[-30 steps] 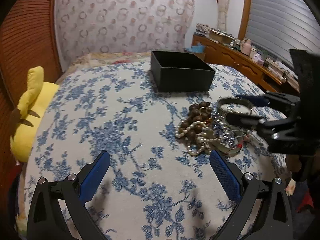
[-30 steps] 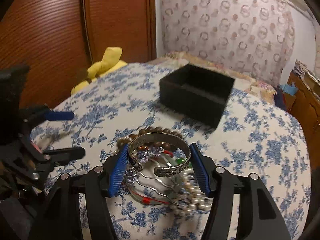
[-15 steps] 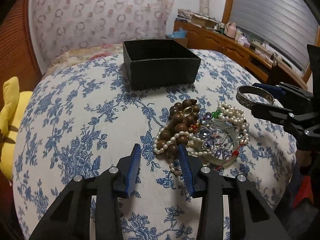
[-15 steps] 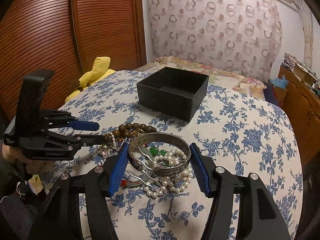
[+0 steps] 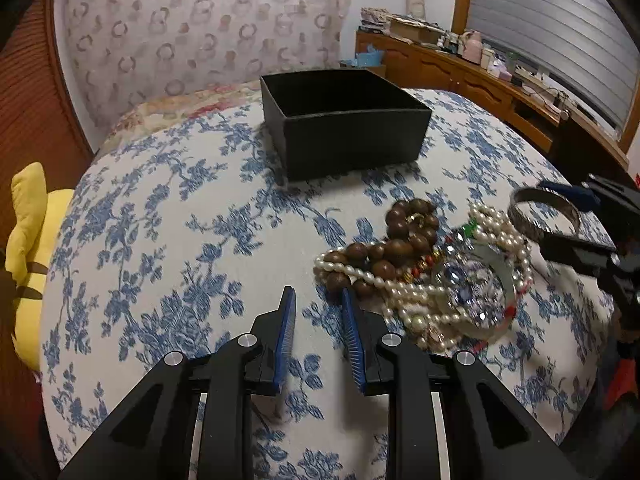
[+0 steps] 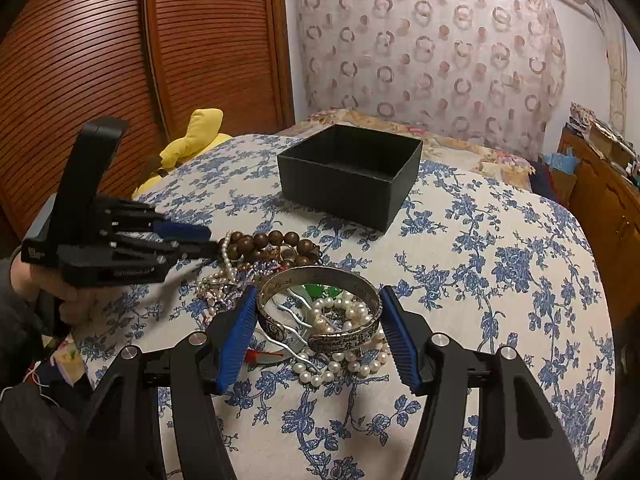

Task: Organize jewelry
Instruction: 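Lower the left tool onto the pile and close it on the pearl necklace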

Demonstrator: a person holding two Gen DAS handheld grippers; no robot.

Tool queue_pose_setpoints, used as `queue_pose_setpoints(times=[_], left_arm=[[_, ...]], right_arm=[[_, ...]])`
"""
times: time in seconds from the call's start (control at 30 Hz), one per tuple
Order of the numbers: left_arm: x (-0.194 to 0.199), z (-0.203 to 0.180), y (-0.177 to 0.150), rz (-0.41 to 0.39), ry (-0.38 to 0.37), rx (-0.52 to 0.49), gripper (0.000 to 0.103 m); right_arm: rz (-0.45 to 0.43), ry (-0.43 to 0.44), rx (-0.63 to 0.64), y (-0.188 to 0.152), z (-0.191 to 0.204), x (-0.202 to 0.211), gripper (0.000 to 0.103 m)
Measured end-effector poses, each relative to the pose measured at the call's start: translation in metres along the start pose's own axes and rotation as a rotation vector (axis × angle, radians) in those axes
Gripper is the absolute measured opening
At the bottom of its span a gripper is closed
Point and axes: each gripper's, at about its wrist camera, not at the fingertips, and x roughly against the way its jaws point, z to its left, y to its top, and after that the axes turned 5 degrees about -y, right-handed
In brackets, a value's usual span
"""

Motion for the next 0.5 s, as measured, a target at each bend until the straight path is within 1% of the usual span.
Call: queue_pose_setpoints(times=[0.1,0.17,0.27,0.3,0.4,0.5], left_arm=[[-0.004,0.001,0.004,0.003,0.008,-0.002,0.025],[-0.004,0.002,0.006,0.001,0.013,-0.001,0.030],[0.005,0.001,0.006,-0.028,-0.011,0.013,0.031],[0.010,0.002,0.004,-0.044,-0.028,0.032,0.031],[0.018,0.002,0.004,-0.077,-0.045,0.059,0.031],[0.013,0.007,0.011,-0.074,-0.053,0.097,0.031]], right_arm=[[0.003,-0.004,-0.001,-0.001,-0.001,0.000,0.063],[0.003,-0.010,-0.002,-0.002,-0.002,0.000,0.063],[0.004,-0.014,-0.002,-0.005,-0.002,0.000,0.063],[0.004,-0.017,-0.001,-0.006,-0.002,0.000,0.063],[0.007,-0.017,0.000,-0.008,-0.001,0.000,0.063],[0.008,-0.016,-0.006,-0.008,-0.001,-0.002,0.063]])
